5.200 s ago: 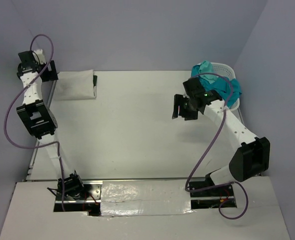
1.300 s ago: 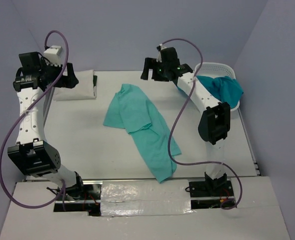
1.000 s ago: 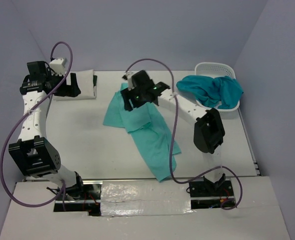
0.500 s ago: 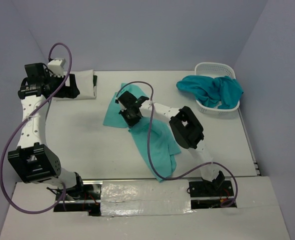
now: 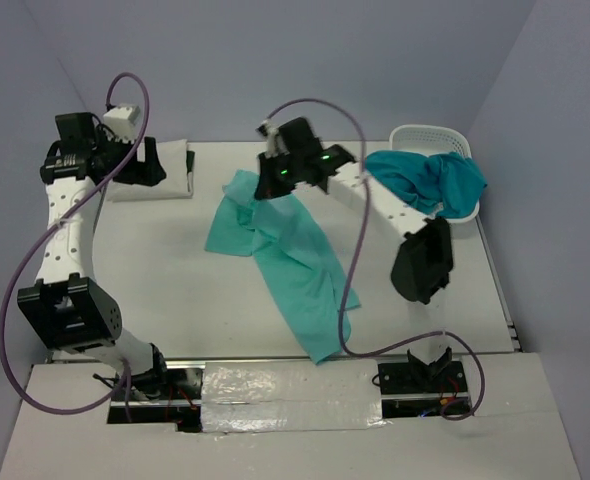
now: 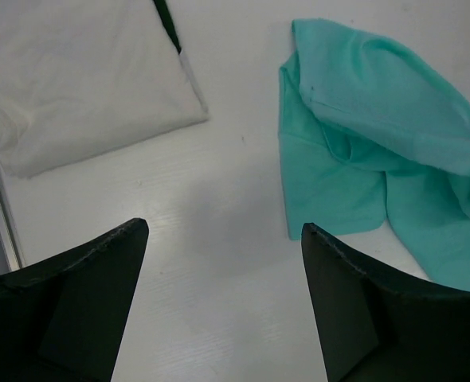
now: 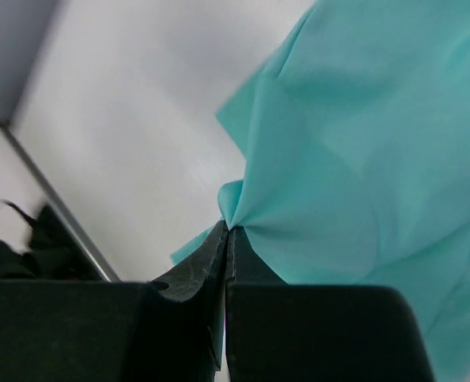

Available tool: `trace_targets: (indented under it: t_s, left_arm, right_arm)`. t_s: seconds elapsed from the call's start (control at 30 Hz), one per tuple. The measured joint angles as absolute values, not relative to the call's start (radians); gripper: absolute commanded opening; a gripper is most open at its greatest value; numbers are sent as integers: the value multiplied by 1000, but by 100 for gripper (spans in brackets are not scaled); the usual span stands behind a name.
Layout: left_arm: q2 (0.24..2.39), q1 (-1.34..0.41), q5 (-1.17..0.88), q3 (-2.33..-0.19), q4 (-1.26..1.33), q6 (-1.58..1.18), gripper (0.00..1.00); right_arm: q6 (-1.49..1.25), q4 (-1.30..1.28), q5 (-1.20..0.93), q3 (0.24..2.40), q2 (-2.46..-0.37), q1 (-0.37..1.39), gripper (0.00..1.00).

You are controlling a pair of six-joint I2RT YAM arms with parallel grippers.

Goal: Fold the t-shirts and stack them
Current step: Flatten out the tshirt

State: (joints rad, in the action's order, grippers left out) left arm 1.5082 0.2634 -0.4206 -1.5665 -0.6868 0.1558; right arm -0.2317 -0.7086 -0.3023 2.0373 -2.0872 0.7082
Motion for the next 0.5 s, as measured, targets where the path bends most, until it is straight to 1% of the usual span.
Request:
trace_targets:
  t_s: [0.07,0.17,0.23,0.3,0.37,0.5]
  left_arm:
    - [1548,213,-424,-1637,-697,164,89]
    - [1561,93,-426,-1674,-690,187,84]
    - [1562,-29,-424,-1676,-688,209,83]
    - [1571,-181,-418,-1668,-690,241,83]
    - [1589,-361,-398,-1634,-682,274,85]
    - [1689,-725,-357,-1529,-686,319,93]
  right_arm:
    - [-286,-632,-366,1905,-1954,591,0]
    - [-357,-535,-415,1639,-1762,368,0]
    - [-397,-486,-438,1480,-1675,226,0]
    - [-424,-475,-443,1357,-1613,124,0]
    - [-428,-482,-446,1289,-1579,78,0]
    - [-402,-487,-479,1285,-1563,84,0]
